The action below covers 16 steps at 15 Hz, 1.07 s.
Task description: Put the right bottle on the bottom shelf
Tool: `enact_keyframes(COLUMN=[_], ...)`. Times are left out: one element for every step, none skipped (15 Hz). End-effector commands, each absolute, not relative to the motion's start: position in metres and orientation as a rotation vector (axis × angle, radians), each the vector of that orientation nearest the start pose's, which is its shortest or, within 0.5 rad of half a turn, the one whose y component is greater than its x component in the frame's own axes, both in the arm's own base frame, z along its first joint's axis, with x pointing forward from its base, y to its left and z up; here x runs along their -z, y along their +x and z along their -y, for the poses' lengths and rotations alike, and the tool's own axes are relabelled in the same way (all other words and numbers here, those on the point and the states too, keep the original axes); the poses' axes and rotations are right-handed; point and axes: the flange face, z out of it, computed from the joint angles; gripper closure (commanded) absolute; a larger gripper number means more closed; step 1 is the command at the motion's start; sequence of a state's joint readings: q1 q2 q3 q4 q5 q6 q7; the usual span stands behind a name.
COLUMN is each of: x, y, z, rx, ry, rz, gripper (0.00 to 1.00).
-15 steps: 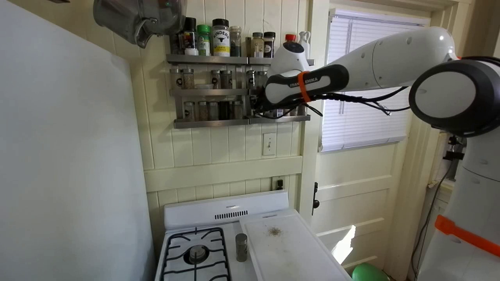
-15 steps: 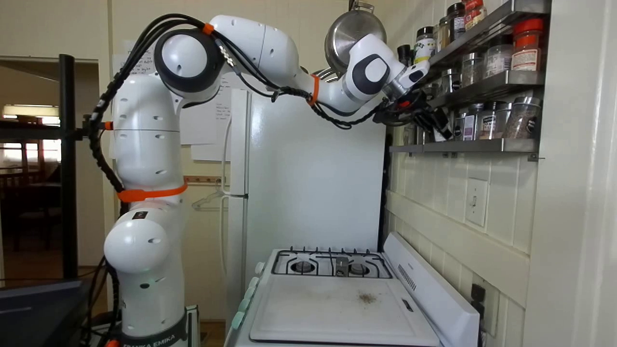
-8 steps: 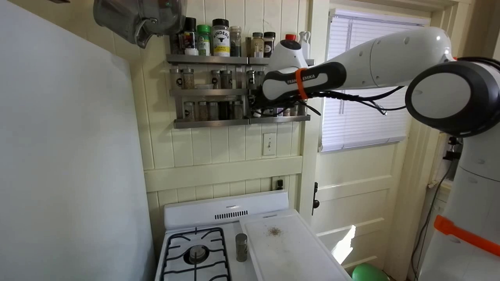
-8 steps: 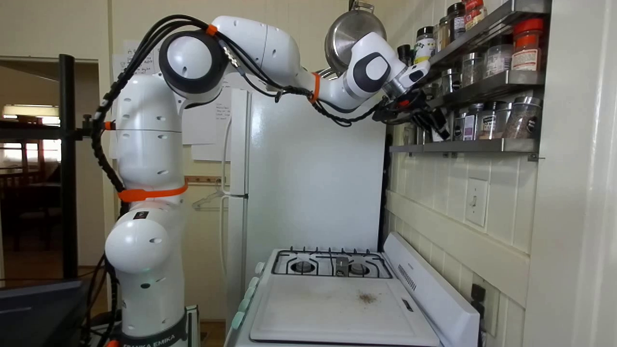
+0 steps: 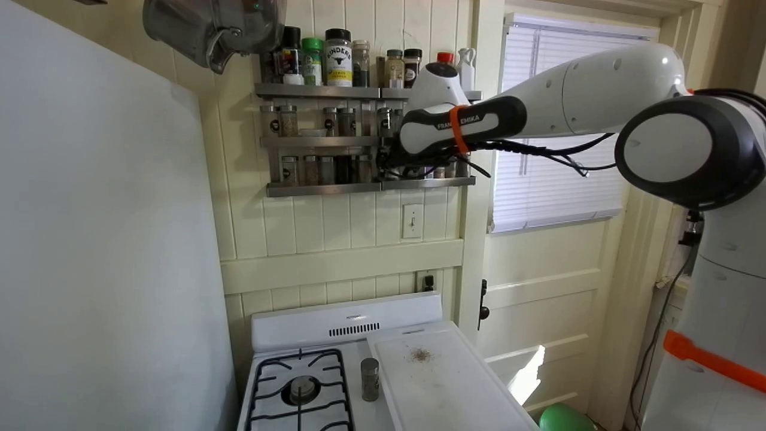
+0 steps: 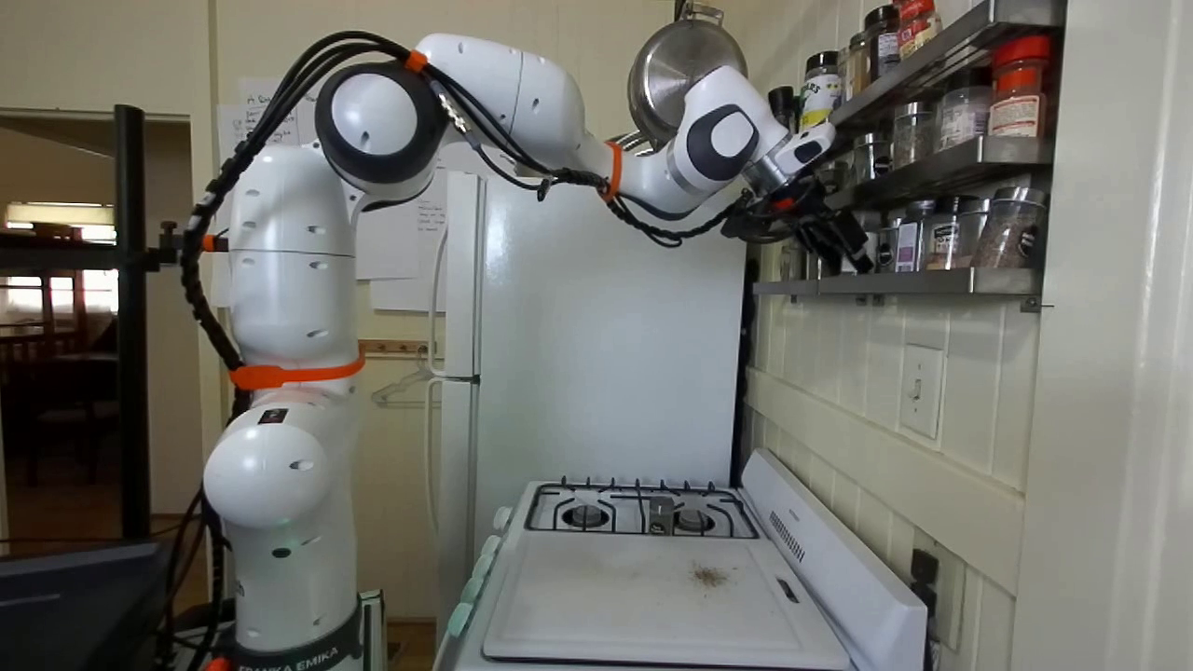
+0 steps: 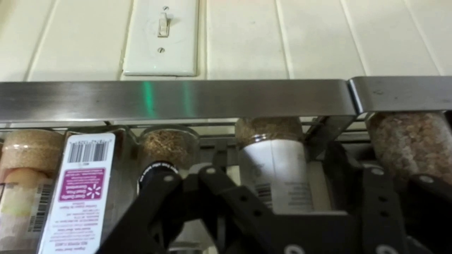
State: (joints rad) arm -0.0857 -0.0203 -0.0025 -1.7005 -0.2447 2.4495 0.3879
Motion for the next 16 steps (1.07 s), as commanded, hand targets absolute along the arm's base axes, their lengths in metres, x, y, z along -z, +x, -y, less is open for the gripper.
enact_keyframes(x=[-0.672, -0.671, -0.671, -0.671, -0.671, -0.671, -0.671, -0.671, -0.671, -0.672, -0.672, -0.672, -0.672, -0.673, -0.673, -0.674], y=[0.606, 0.606, 0.606, 0.606, 0.606, 0.605, 0.605, 0.603, 0.602, 0.601, 0.600, 0.599, 0.597, 0.595, 0.593, 0.592], z=[0.051, 0.050, 0.049, 0.048, 0.047, 0.045, 0.044, 0.043, 0.041, 0.041, 0.040, 0.039, 0.038, 0.037, 0.036, 0.035], rx=[1.181, 1.181, 1.185, 1.187, 1.189, 1.193, 1.192, 1.193, 1.196, 1.211, 1.217, 1.221, 1.235, 1.235, 1.239, 1.250], ry=[-2.963, -2.964, -2.967, -2.965, -2.966, -2.967, -2.966, -2.967, -2.970, -2.972, -2.974, -2.976, -2.978, -2.980, -2.985, -2.988], rz=[-0.522, -0.520, -0.518, -0.512, -0.510, -0.508, -0.506, -0.509, -0.511, -0.519, -0.528, -0.537, -0.548, -0.555, -0.563, -0.572], gripper=[0.00, 0.00, 0.00, 0.00, 0.00, 0.00, 0.00, 0.00, 0.00, 0.00, 0.00, 0.00, 0.00, 0.00, 0.00, 0.00])
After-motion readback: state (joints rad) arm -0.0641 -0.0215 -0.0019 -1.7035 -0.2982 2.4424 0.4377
